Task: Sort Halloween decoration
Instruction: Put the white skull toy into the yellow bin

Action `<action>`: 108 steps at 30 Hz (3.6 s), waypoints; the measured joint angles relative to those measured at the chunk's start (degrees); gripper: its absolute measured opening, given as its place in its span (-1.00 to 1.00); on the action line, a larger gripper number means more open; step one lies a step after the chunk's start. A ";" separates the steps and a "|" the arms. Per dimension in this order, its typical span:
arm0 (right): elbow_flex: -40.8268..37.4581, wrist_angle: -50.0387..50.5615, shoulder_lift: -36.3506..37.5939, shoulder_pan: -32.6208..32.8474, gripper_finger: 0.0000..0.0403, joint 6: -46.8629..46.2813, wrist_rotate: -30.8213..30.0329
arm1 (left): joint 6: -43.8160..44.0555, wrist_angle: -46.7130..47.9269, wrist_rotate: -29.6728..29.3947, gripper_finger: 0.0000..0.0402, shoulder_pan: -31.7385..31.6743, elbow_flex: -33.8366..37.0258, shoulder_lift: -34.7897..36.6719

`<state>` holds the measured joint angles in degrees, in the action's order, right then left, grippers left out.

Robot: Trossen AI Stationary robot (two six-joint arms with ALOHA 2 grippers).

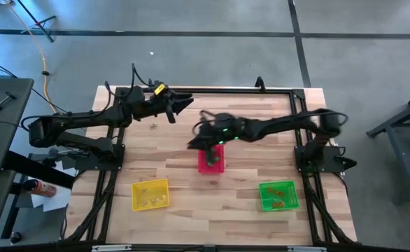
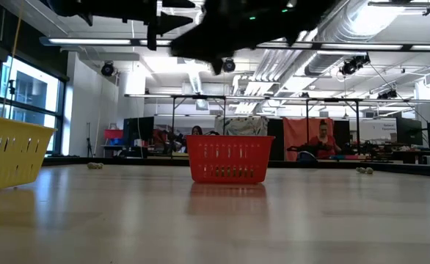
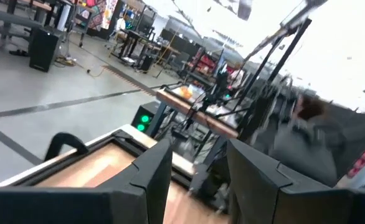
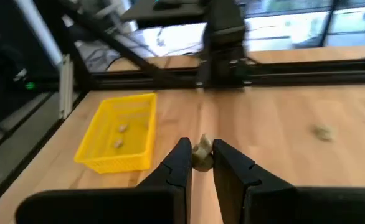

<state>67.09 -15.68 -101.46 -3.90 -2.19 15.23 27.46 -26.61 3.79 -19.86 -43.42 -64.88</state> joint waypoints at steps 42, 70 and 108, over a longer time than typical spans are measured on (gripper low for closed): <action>36.79 0.46 -39.13 11.10 -0.15 -2.30 10.26 | 5.40 -6.69 0.13 -0.28 0.00 0.00 0.00; 36.73 67.25 -17.45 -7.98 0.07 24.12 16.99 | 5.29 -15.41 0.09 -0.28 -3.50 0.00 0.22; -23.48 -8.78 39.25 -14.00 0.07 -8.88 1.37 | -18.98 -8.37 12.47 -0.28 5.89 -0.02 -6.45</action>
<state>43.61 -24.46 -62.22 -17.90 -11.07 16.60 8.48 -34.98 16.26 -13.97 -43.44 -71.33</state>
